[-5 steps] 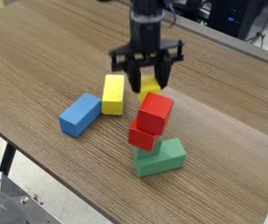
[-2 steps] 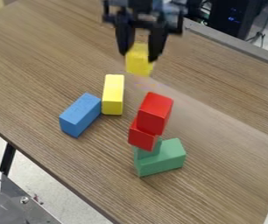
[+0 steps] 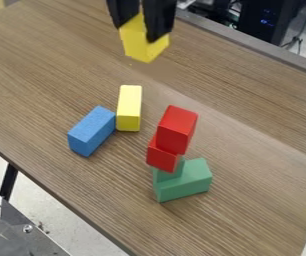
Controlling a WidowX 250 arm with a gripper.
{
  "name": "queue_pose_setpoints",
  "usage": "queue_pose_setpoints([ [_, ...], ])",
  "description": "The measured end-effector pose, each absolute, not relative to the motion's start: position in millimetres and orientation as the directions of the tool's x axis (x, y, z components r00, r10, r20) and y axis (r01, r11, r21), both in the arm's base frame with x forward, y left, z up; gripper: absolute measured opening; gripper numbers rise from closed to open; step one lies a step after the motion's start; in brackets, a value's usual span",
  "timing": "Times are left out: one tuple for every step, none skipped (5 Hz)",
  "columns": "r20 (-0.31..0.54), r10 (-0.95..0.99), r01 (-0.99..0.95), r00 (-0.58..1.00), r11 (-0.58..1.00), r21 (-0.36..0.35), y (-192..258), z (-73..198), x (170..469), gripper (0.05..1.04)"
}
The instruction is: Put the yellow block on top of the red arch
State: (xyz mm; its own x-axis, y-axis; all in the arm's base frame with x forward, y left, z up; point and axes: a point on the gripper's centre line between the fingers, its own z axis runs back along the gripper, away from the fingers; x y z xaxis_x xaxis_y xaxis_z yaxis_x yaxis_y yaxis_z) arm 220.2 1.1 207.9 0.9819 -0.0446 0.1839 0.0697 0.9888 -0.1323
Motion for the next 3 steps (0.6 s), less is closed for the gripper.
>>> queue_pose_setpoints([
  [0.221, -0.057, 0.084, 0.974, 0.99, -0.114, -2.1, 211.0, 210.0, 0.541],
  [0.223, -0.107, 0.125, 0.969, 0.99, -0.07, -15.4, 208.8, 203.6, 0.541],
  [0.182, -0.177, 0.18, 0.967, 0.984, -0.002, -21.3, 202.5, 202.6, 0.541],
])
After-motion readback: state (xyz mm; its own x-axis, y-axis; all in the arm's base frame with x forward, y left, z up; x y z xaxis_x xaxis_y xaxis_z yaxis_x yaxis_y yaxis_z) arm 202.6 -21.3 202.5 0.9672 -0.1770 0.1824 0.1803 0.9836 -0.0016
